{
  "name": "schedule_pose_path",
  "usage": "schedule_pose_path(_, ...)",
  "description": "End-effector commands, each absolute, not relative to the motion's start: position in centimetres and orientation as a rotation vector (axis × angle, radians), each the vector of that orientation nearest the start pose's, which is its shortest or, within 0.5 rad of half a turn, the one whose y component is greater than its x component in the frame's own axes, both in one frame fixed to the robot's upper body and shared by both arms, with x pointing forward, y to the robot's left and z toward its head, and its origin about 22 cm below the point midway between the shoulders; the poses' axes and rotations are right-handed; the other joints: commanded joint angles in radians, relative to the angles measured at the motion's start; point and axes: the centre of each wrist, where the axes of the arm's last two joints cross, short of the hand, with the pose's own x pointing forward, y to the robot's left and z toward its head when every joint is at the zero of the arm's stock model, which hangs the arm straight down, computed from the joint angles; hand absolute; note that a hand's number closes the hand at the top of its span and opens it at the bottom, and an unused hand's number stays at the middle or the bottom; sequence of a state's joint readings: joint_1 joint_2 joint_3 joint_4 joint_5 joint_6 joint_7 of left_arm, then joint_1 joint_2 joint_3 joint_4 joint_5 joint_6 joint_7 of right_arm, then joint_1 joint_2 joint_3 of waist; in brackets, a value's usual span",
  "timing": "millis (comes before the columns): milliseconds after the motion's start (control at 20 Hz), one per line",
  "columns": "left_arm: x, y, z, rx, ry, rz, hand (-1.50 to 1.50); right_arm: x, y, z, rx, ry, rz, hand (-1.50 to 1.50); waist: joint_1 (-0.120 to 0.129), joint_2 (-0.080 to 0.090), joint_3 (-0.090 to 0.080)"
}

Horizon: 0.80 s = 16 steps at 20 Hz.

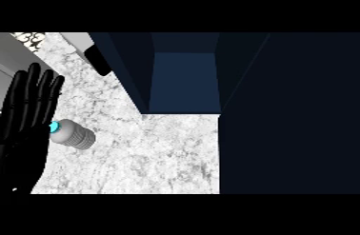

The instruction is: Pick up the bottled water, place it into the cabinet and close the cabinet

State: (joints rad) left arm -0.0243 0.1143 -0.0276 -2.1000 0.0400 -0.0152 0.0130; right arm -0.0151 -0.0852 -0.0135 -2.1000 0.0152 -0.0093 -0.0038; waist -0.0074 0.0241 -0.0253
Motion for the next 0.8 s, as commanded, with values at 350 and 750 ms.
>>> schedule_pose_path(350, 19.4, 26.4, 9.7, -0.581, -1.794, -0.274, -1.5, 17.6, -22.4, 10.9, 0.234, -1.922, 0.099, -1.5, -0.005, -0.027, 0.025)
schedule_pose_path(750, 13.6, 31.3, 14.7, -0.653, -1.692, -0.296, -1.5, 12.1, -24.6, 14.8, 0.256, -1.902, 0.107, -1.5, 0.015, -0.031, 0.026)
